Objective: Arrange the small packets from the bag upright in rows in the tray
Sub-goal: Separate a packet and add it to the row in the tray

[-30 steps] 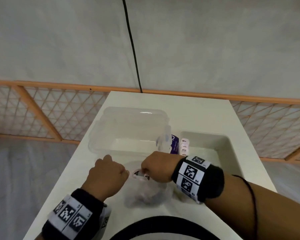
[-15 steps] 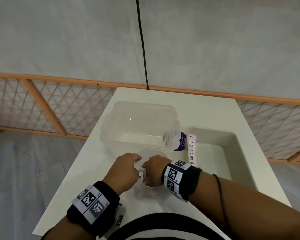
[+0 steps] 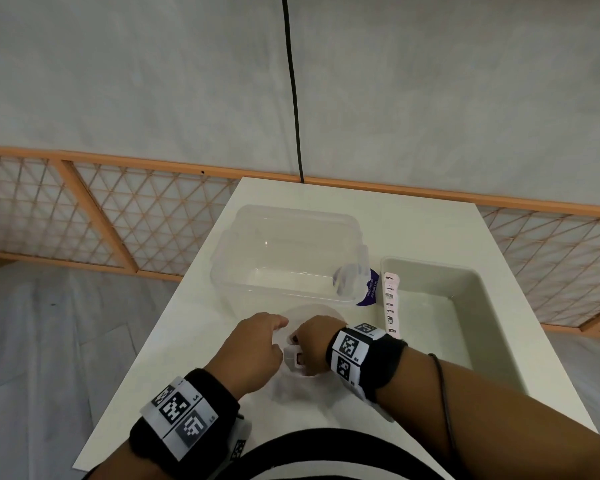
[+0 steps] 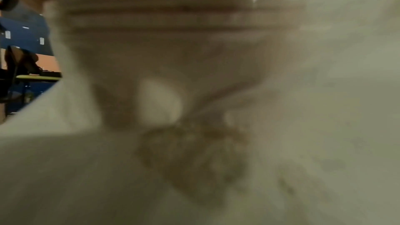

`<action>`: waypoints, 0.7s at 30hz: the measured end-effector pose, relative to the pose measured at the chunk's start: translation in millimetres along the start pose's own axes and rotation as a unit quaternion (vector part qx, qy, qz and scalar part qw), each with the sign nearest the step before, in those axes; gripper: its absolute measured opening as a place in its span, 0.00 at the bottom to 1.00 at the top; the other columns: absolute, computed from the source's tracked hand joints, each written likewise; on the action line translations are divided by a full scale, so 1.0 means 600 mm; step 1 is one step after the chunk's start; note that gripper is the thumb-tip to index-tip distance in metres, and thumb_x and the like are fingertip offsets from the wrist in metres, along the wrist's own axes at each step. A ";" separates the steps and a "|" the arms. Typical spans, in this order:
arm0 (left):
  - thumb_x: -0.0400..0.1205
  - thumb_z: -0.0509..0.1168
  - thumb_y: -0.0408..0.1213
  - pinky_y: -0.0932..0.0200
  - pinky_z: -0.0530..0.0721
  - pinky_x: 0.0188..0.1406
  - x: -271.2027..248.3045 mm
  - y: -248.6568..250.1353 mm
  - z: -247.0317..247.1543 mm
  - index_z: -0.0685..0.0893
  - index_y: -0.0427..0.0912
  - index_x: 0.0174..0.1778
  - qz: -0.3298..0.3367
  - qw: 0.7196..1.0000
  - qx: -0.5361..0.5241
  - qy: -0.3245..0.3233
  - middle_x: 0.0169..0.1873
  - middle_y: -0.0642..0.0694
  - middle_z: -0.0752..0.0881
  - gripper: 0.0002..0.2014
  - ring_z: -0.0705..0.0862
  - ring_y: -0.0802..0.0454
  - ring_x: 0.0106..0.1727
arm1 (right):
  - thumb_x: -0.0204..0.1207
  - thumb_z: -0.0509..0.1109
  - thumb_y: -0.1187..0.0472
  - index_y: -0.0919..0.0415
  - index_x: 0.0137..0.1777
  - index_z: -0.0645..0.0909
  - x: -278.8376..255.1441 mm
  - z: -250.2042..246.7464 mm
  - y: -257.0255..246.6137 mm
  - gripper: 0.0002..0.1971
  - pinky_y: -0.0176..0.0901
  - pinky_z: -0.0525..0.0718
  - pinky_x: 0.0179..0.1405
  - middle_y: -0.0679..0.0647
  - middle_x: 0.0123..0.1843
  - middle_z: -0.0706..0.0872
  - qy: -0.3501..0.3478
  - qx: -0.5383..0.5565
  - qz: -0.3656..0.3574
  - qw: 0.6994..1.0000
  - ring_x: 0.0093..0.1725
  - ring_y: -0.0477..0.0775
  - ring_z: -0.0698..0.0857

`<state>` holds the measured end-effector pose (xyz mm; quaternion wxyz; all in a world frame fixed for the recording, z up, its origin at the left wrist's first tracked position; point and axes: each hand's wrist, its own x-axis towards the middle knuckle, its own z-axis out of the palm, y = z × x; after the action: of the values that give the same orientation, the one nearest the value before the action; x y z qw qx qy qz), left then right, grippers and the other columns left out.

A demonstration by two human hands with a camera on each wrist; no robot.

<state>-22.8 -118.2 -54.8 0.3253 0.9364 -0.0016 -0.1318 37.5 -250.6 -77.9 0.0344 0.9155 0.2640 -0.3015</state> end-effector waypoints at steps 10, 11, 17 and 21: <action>0.81 0.60 0.29 0.60 0.77 0.68 -0.001 -0.001 -0.002 0.71 0.46 0.76 -0.005 1.000 -0.001 -0.006 0.74 0.50 0.74 0.25 0.81 0.50 0.66 | 0.73 0.71 0.51 0.55 0.44 0.79 -0.003 -0.003 0.004 0.08 0.41 0.72 0.41 0.54 0.42 0.82 0.028 0.032 -0.031 0.999 0.42 0.55 0.78; 0.81 0.61 0.29 0.60 0.77 0.67 -0.001 -0.001 -0.003 0.71 0.46 0.76 -0.005 1.000 0.001 -0.006 0.74 0.50 0.74 0.25 0.81 0.50 0.65 | 0.73 0.72 0.54 0.57 0.47 0.81 -0.008 -0.010 0.004 0.08 0.41 0.73 0.41 0.55 0.43 0.83 0.031 0.042 -0.032 0.998 0.43 0.55 0.79; 0.81 0.63 0.33 0.59 0.77 0.64 0.001 -0.006 -0.013 0.70 0.47 0.75 -0.007 1.000 0.021 -0.008 0.72 0.50 0.73 0.25 0.82 0.48 0.64 | 0.73 0.71 0.60 0.58 0.54 0.82 -0.065 -0.063 0.030 0.10 0.40 0.77 0.46 0.52 0.51 0.84 0.109 0.120 -0.059 0.985 0.47 0.51 0.78; 0.75 0.71 0.47 0.64 0.75 0.60 0.002 0.008 -0.038 0.72 0.53 0.73 0.022 0.999 0.048 -0.013 0.67 0.52 0.71 0.29 0.77 0.56 0.62 | 0.71 0.77 0.56 0.54 0.50 0.83 -0.116 -0.103 0.071 0.10 0.34 0.78 0.39 0.47 0.44 0.84 0.166 0.228 -0.045 0.958 0.41 0.45 0.81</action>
<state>-15.3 -108.2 -35.1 0.2831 0.9487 -0.0329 -0.1367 44.7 -305.9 8.3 -0.2334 0.9234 0.2308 -0.1989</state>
